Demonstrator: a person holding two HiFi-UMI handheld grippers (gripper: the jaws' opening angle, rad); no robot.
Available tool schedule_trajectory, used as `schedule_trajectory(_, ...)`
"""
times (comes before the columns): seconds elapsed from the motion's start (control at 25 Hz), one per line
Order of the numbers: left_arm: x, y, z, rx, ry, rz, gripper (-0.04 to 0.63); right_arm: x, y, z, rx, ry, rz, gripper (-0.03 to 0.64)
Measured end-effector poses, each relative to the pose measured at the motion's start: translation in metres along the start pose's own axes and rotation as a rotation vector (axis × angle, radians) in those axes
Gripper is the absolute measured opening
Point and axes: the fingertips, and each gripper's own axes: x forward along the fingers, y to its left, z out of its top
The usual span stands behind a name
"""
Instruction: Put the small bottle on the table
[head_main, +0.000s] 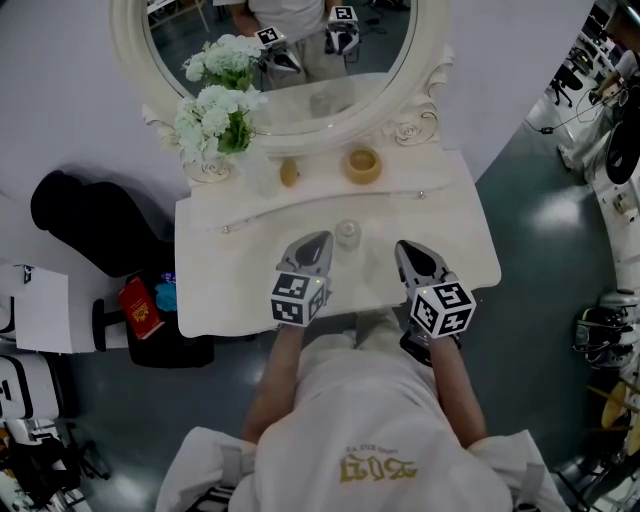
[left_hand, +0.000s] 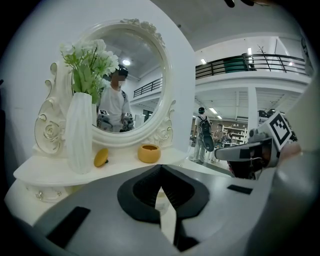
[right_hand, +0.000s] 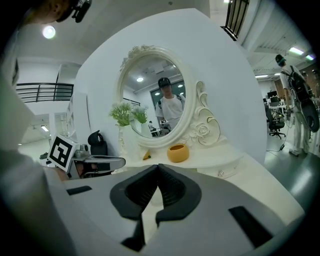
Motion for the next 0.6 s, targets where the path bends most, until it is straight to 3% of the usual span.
schedule_trajectory(0.6, 0.0024, 0.0053, -0.0056, -0.006, 0.018, -0.008, 0.015, 0.0045, -0.0003, -0.0028, 0.015, 0.017, -0.003, 0.013)
